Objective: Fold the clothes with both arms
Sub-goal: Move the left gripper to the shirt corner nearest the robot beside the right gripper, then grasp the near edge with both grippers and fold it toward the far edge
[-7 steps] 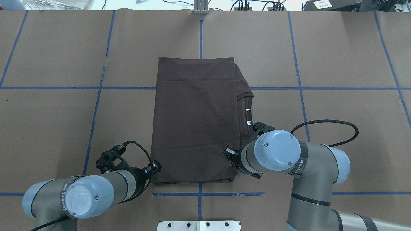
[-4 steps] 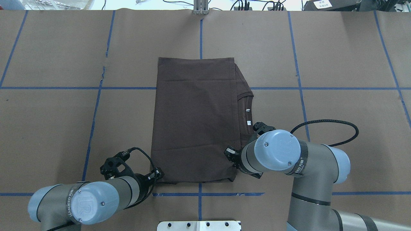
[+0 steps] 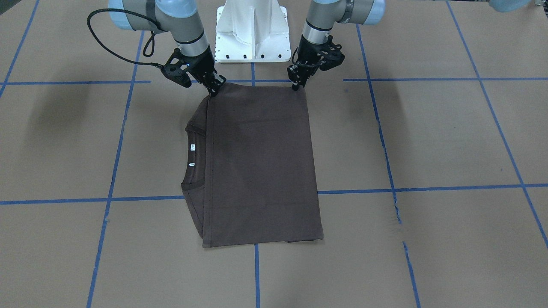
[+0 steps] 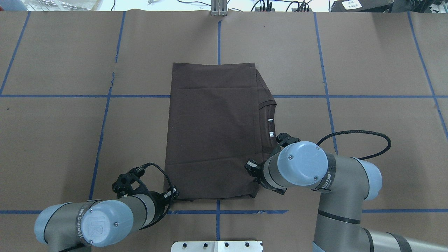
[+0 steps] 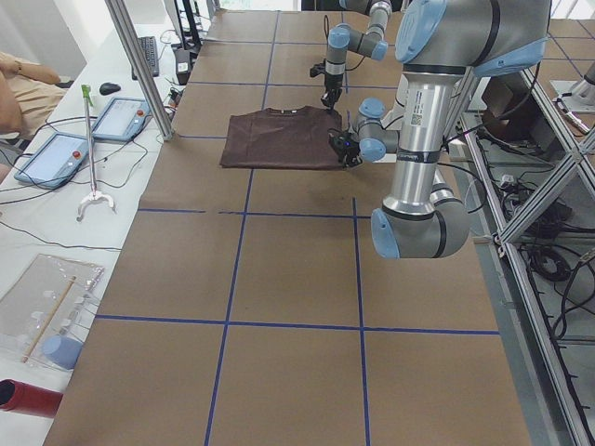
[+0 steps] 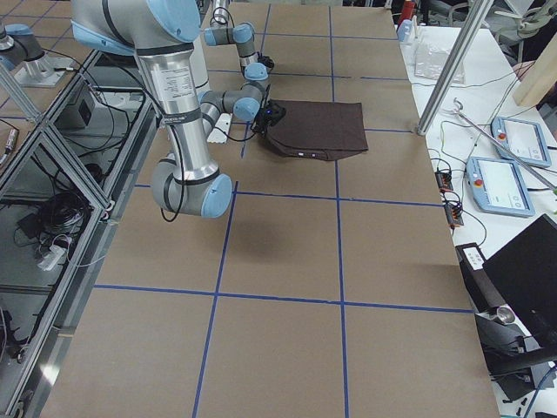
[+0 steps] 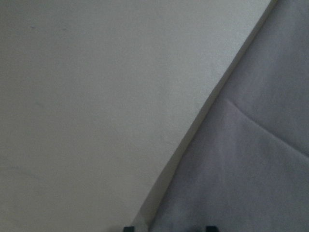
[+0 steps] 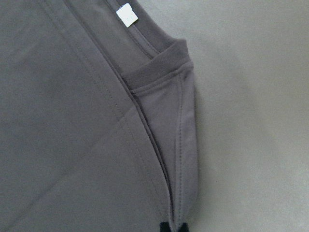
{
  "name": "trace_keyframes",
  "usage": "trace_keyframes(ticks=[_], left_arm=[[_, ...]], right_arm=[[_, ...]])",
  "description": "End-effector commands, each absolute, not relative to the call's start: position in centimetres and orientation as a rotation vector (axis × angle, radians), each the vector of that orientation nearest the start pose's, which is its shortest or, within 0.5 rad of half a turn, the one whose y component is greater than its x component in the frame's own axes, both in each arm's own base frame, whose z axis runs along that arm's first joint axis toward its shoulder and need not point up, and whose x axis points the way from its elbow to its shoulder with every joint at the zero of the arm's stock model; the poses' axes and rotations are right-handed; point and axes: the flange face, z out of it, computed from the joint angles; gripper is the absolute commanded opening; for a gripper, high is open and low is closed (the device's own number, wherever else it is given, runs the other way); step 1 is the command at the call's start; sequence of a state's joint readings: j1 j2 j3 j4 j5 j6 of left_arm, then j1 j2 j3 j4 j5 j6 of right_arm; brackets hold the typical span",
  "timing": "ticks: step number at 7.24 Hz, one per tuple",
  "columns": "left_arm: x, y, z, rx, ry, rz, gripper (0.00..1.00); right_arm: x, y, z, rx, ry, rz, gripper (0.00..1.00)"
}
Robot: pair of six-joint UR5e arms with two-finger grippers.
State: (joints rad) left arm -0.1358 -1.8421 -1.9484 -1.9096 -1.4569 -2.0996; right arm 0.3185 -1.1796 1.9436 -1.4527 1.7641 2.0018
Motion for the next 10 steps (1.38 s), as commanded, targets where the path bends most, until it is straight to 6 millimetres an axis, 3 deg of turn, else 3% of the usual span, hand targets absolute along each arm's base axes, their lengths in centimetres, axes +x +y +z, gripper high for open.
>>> trace_keyframes(ticks=[1,2,3,4,5,6,7,8,10], left_arm=[[52.7,-22.5,29.1,-0.090,1.040,-0.672,0.00],[51.4,-22.7,27.9,-0.089,1.050,-0.675,0.00],[48.8,-22.2,25.0,-0.092,1.056,-0.673,0.00],[45.2,-21.5,21.9,-0.101,1.075,-0.673,0.00],[44.4,-20.3,21.0,-0.141,1.078,-0.699,0.00],[42.4,-19.2,18.5,-0.180,1.141,-0.696,0.00],[40.8,-19.8,16.9,-0.174,1.182,-0.699,0.00],[40.6,-22.3,17.2,-0.110,1.177,-0.709,0.00],[40.6,-29.3,15.8,0.042,1.179,-0.729,0.00]], right_arm=[[-51.9,-29.2,26.9,-0.233,-0.883,0.612,0.00],[-51.7,-29.1,26.6,-0.235,-0.890,0.611,0.00],[-51.0,-28.8,25.9,-0.240,-0.908,0.605,0.00],[-48.8,-27.9,25.2,-0.244,-0.938,0.600,0.00],[-45.6,-24.9,24.8,-0.265,-0.966,0.566,0.00],[-42.7,-23.9,23.0,-0.270,-1.020,0.551,0.00],[-40.7,-24.9,21.1,-0.255,-1.074,0.570,0.00],[-40.2,-27.6,21.9,-0.220,-1.062,0.623,0.00],[-41.4,-36.0,19.4,-0.191,-1.085,0.720,0.00]])
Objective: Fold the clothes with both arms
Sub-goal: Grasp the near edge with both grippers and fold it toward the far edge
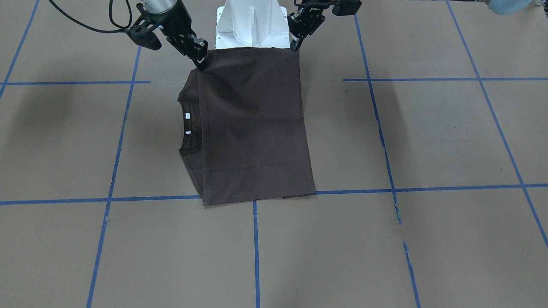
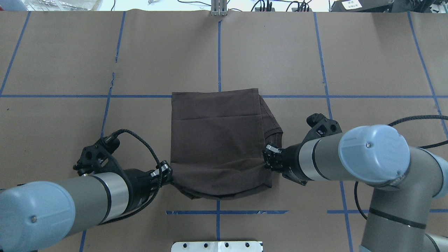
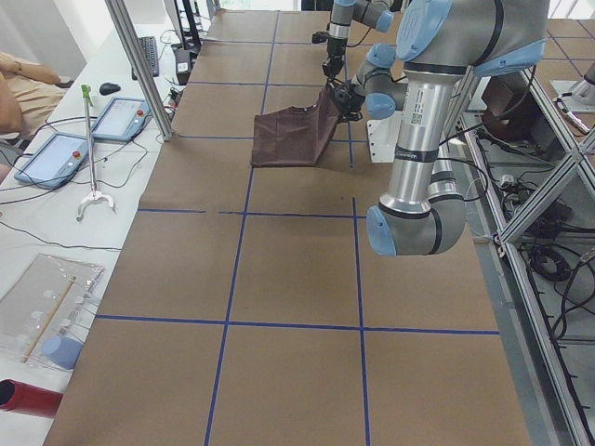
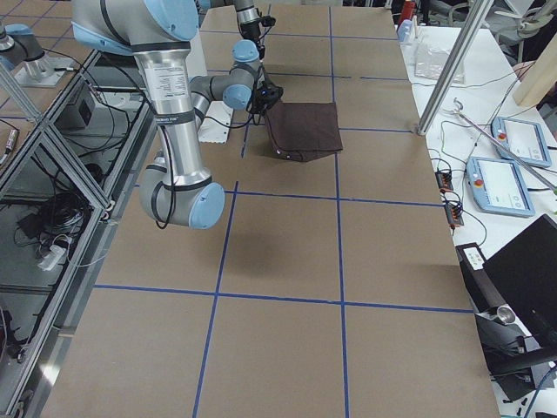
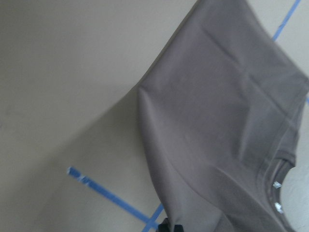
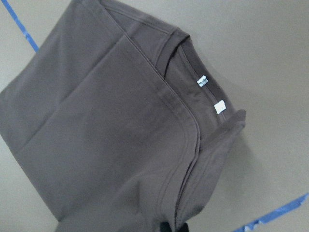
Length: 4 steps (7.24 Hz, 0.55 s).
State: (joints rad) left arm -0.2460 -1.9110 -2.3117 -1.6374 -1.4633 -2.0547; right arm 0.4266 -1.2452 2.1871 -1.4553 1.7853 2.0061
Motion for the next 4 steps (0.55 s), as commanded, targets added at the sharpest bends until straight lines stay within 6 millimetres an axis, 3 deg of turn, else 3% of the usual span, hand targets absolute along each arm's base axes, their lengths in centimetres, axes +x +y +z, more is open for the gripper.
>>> trace_keyframes(ticks=[1,3,4], left_arm=[[41.0,-32.5,16.0,0.106,1.149,-0.710,0.00],[42.7,-37.5,18.5,0.203,1.078,-0.686,0.00],[45.9,-41.3,20.5,0.241,1.065,-0.683,0.00]], right_arm=[[-41.1,-39.6,19.0,-0.189,-1.081,0.762,0.00],[-44.1,-44.9,20.0,-0.136,-1.019,0.749,0.00],[-45.9,-47.8,21.5,-0.113,-0.962,0.731,0.00]])
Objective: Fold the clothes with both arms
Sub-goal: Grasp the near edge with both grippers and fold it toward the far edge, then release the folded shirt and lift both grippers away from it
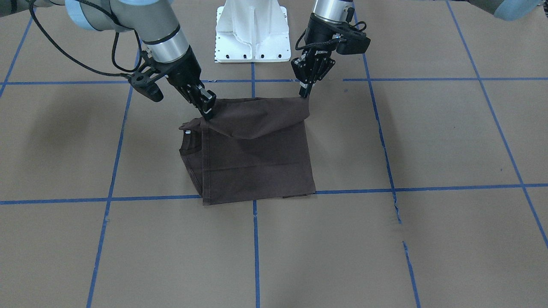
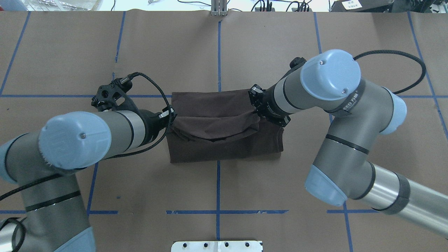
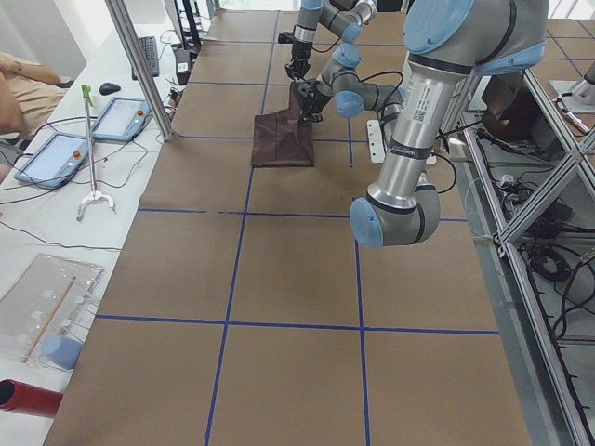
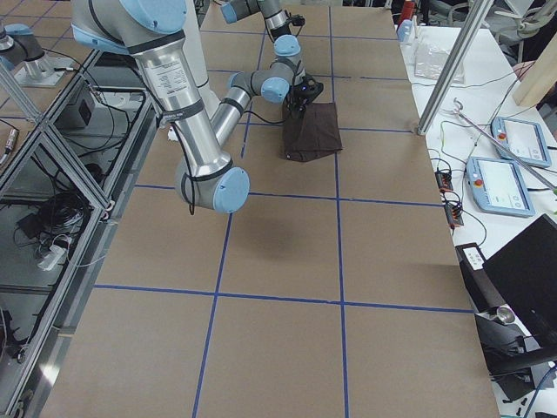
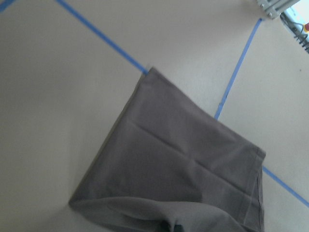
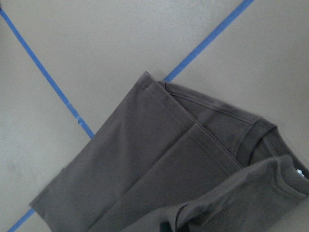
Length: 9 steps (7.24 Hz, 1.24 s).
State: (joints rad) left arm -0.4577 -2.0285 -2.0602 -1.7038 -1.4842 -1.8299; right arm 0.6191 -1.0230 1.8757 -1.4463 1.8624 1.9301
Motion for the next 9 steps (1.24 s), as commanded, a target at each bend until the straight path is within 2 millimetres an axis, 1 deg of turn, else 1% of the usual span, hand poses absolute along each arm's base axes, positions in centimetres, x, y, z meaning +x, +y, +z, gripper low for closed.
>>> trace_keyframes(ticks=[1,2,3,4,5,6,7,8,9], left_arm=[[46.1,-47.7,22.7,0.311,1.037,-0.709,0.00],[47.2,-56.3,25.4,0.405,0.941,-0.678,0.50],[44.6,-60.6,26.8,0.454,0.914,-0.667,0.81],[43.3,-61.0,26.3,0.466,0.943,-0.671,0.70],[42.7,-59.8,24.4,0.424,1.000,-0.641,0.72],[41.2,-58.1,25.2,0.413,1.021,-0.622,0.71],[40.0,-56.3,26.0,0.378,1.049,-0.584,0.71],[40.9,-55.5,26.3,0.324,1.059,-0.550,0.59],[40.9,-55.1,25.2,0.317,1.083,-0.530,0.10]], right_arm=[[-48.3,-51.9,22.1,-0.092,-0.906,0.709,0.00],[-51.6,-58.9,23.2,-0.056,-0.892,0.716,0.63],[-50.4,-64.8,25.4,-0.021,-0.912,0.679,1.00],[-44.9,-68.8,24.0,-0.054,-0.956,0.646,1.00],[-42.9,-69.6,24.0,-0.095,-0.979,0.628,1.00],[-42.7,-69.5,23.9,-0.096,-0.984,0.627,1.00],[-42.1,-68.5,24.8,-0.094,-0.986,0.623,1.00],[-41.7,-66.6,25.7,-0.089,-0.999,0.604,0.99],[-41.6,-66.3,25.6,-0.088,-1.004,0.601,0.87]])
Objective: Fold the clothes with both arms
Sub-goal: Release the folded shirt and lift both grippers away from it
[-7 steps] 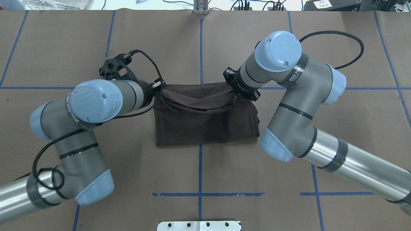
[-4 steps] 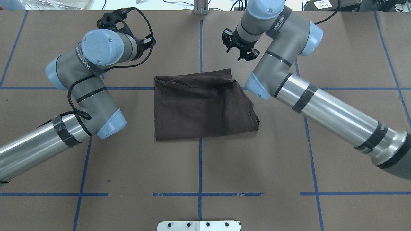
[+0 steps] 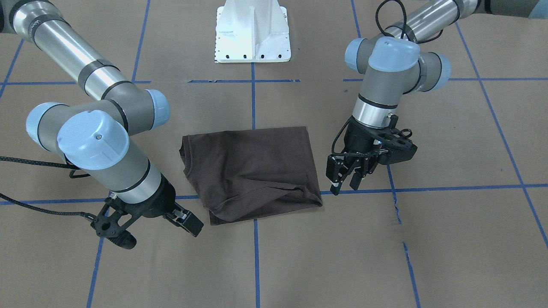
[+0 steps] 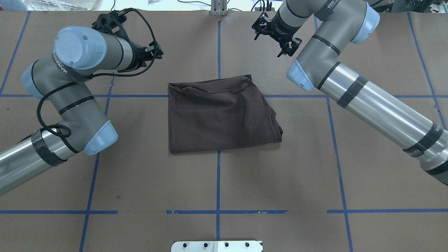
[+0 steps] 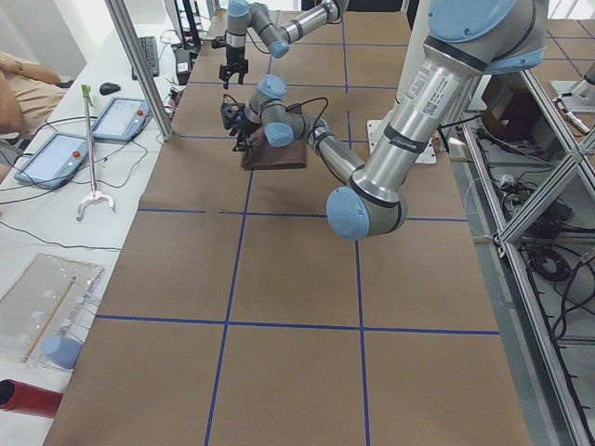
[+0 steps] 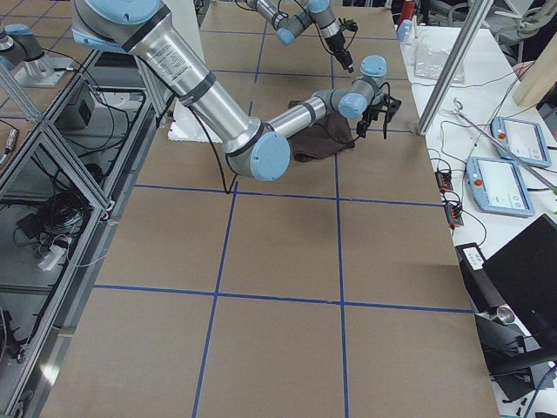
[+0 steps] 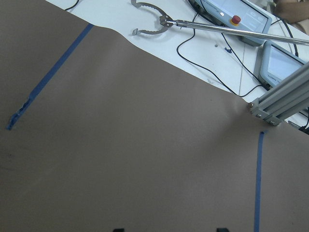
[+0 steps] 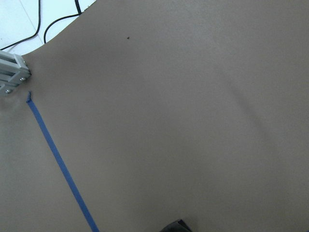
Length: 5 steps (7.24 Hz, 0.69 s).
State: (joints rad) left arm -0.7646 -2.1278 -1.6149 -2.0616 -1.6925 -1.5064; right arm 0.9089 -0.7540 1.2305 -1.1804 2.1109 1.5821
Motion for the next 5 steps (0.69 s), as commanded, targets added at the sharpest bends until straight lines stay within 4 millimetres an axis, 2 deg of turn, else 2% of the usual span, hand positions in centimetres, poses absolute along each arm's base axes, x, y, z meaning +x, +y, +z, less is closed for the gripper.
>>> trace_keyframes(ticks=[1,2,3,4,5], left_arm=[[41.8,-54.2,25.0,0.278,1.073,-0.425,0.00],[46.5,-51.4,25.2,0.264,1.046,-0.284,0.00],[49.5,-50.9,26.2,0.271,1.015,-0.184,0.00],[51.8,-51.5,24.4,0.301,1.012,-0.102,0.00],[55.2,-50.8,24.6,0.294,0.992,-0.040,0.00]], right_arm=[[-40.6,-64.9,26.8,-0.085,-1.011,0.598,0.67],[-39.3,-63.2,27.9,-0.081,-1.022,0.586,0.77],[-38.2,-62.5,29.4,-0.083,-1.014,0.596,0.91],[-36.8,-61.5,29.9,-0.072,-1.023,0.593,0.92],[-36.2,-60.9,30.2,-0.068,-1.026,0.594,0.92]])
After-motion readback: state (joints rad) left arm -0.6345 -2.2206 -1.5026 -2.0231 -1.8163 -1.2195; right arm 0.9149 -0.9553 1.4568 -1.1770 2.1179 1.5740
